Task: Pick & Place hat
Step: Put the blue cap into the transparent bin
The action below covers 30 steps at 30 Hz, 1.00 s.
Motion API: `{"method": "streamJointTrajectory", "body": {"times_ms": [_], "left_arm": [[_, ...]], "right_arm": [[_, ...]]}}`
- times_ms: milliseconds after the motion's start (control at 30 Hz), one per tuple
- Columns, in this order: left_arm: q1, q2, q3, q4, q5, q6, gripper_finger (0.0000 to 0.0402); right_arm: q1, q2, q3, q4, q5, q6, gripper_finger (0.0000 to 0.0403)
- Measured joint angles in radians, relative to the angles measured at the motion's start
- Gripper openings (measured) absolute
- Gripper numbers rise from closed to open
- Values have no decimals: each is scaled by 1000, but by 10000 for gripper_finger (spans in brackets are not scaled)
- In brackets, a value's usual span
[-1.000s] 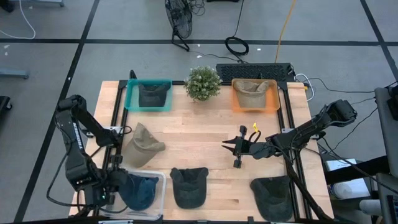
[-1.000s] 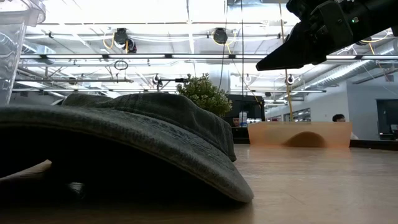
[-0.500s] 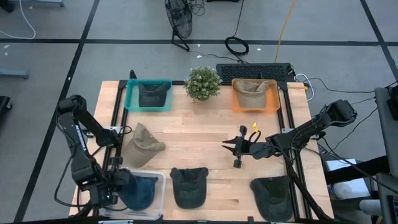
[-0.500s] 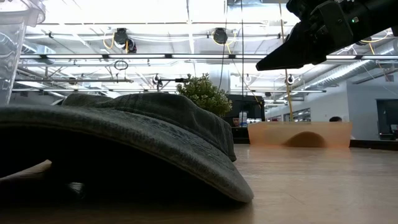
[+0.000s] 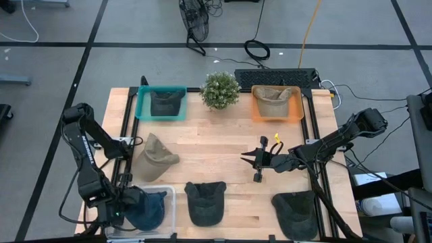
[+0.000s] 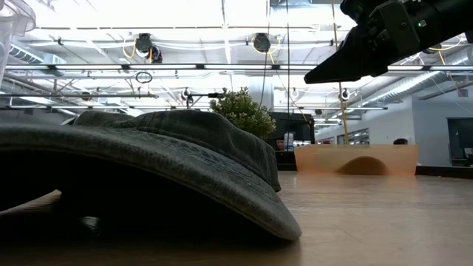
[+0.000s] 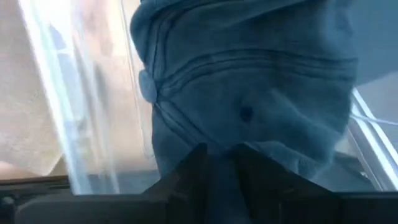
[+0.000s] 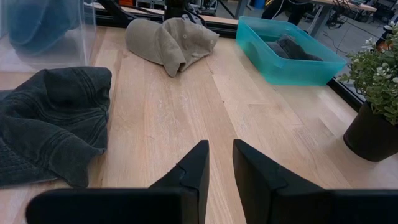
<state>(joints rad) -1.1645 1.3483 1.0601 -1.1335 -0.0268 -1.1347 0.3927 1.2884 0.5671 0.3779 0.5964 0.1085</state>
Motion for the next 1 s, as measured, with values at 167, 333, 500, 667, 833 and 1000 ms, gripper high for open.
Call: {"method": "streamJointTrajectory", "body": {"times_ms": [167, 333, 500, 667, 833, 1000], "left_arm": [[5, 0, 99, -129, -19, 8, 92], [4, 0, 138, -180, -68, -12, 92], [10, 0, 138, -114, -273, 69, 92], [40, 24, 100, -22, -388, 129, 92], [61, 77, 57, 57, -290, 166, 92], [61, 97, 56, 116, -357, 217, 92]], "right_arm": [[0, 0, 0, 0, 0, 1, 59], [0, 0, 0, 0, 0, 3, 59], [1, 0, 0, 0, 0, 0, 59], [2, 0, 0, -1, 0, 1, 59], [2, 0, 0, -4, -25, 3, 59], [2, 0, 0, 1, -25, 2, 59]]}}
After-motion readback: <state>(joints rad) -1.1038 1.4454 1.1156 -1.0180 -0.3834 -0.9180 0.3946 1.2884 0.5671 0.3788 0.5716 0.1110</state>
